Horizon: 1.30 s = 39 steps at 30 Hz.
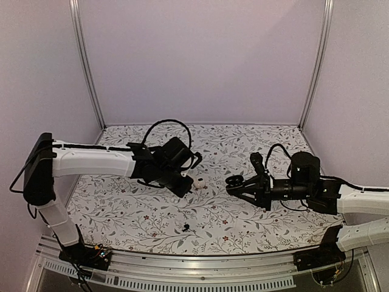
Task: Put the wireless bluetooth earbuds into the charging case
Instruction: Insert the left earbud into the left side groove of the charging case.
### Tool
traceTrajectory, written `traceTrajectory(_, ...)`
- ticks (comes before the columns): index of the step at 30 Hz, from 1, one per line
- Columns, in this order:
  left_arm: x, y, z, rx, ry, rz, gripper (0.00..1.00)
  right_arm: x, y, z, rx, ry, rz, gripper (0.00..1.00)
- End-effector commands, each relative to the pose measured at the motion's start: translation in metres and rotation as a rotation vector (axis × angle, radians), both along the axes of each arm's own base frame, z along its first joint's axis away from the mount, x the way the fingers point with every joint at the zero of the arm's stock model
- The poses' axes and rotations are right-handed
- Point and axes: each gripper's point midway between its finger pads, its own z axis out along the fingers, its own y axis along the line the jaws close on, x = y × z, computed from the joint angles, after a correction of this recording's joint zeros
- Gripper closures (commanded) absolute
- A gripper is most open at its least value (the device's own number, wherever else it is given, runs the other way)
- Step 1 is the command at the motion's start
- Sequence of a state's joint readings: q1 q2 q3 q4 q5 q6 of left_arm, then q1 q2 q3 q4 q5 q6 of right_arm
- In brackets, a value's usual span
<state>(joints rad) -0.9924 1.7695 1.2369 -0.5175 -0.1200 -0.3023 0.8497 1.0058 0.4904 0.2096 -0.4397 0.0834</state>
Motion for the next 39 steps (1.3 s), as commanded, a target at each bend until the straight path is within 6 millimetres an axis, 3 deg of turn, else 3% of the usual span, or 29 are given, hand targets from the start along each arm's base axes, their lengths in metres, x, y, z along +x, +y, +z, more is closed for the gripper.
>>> traceTrajectory(1, 0.006, 0.008, 0.043, -0.07, -0.153, 0.006, 0.88, -0.002, 0.01, 0.008, 0.038, -0.071, 0.063, 1.0)
traceTrajectory(11, -0.019, 0.015, 0.141, -0.358, -0.428, -0.099, 0.87, 0.001, 0.01, 0.01, 0.023, -0.233, 0.085, 1.0)
traceTrajectory(16, -0.034, 0.015, 0.17, -0.405, -0.536, -0.162, 0.87, 0.003, 0.016, 0.004, -0.028, -0.333, 0.068, 1.0)
traceTrajectory(25, -0.059, 0.006, 0.181, -0.428, -0.606, -0.245, 0.88, -0.001, 0.041, -0.005, -0.151, -0.518, 0.05, 1.0)
traceTrajectory(31, -0.078, 0.005, 0.179, -0.41, -0.646, -0.305, 0.88, -0.001, 0.045, 0.001, -0.135, -0.498, 0.054, 1.0)
traceTrajectory(33, -0.081, 0.004, 0.188, -0.434, -0.681, -0.299, 0.88, -0.001, 0.048, 0.0, -0.136, -0.47, 0.058, 1.0)
traceTrajectory(39, -0.082, 0.0, 0.183, -0.348, -0.738, -0.289, 0.88, -0.004, 0.063, -0.006, -0.143, -0.352, 0.106, 1.0)
